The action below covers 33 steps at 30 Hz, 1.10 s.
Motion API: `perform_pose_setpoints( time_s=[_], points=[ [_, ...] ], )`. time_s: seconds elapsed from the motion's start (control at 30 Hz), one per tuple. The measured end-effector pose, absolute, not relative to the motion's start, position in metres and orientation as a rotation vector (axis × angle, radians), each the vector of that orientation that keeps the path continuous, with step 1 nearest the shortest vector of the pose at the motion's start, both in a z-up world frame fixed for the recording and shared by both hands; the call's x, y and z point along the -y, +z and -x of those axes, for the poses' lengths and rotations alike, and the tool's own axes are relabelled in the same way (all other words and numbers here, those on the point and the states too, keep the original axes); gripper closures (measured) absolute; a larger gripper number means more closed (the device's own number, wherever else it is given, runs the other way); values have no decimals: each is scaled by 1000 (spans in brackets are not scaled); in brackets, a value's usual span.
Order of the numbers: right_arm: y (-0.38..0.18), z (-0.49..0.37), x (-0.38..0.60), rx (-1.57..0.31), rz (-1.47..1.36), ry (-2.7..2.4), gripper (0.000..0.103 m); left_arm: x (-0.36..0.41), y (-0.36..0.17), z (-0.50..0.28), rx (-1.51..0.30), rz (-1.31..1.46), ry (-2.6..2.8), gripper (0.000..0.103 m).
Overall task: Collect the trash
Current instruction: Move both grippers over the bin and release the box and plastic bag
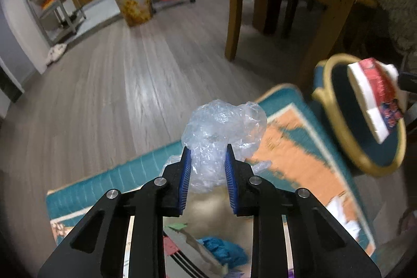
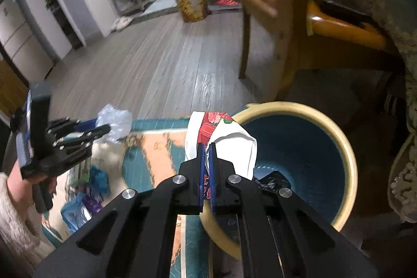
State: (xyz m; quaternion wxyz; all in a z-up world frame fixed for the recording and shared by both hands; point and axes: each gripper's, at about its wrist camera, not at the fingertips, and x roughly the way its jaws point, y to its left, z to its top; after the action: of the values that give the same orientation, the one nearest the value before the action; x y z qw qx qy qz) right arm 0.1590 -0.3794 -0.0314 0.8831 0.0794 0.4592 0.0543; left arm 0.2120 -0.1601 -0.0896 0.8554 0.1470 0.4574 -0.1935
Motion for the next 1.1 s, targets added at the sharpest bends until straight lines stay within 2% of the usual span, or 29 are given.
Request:
perform_pose_setpoints(
  time_s=[0.27,0.43,0.83,0.87,0.93,0.97,1.0,1.1],
  points=[
    [-17,-153,423,-910,-187,-8,101,202,-60,-182,-877,-313,-535,76],
    [-31,-154,452,-945,-215,-95,100,237,-55,-162,-866,-308,-642,76],
    [-52,-152,483,-1012,-256,-142,100,313,-83,-144,-942,-276,-787,75],
    [-51,-151,485,-1008,-262,-147,100,318,-85,-144,-942,-269,-791,73],
    [-49,-149,487,-996,-270,-154,100,323,-84,-140,-919,-259,-800,55],
    [-50,-148,488,-997,-273,-154,100,323,-84,-138,-913,-255,-802,40],
    [-50,-148,489,-996,-275,-153,100,324,-82,-137,-904,-248,-809,36],
    [-49,-147,492,-996,-275,-161,99,322,-80,-138,-896,-243,-812,35]
  ],
)
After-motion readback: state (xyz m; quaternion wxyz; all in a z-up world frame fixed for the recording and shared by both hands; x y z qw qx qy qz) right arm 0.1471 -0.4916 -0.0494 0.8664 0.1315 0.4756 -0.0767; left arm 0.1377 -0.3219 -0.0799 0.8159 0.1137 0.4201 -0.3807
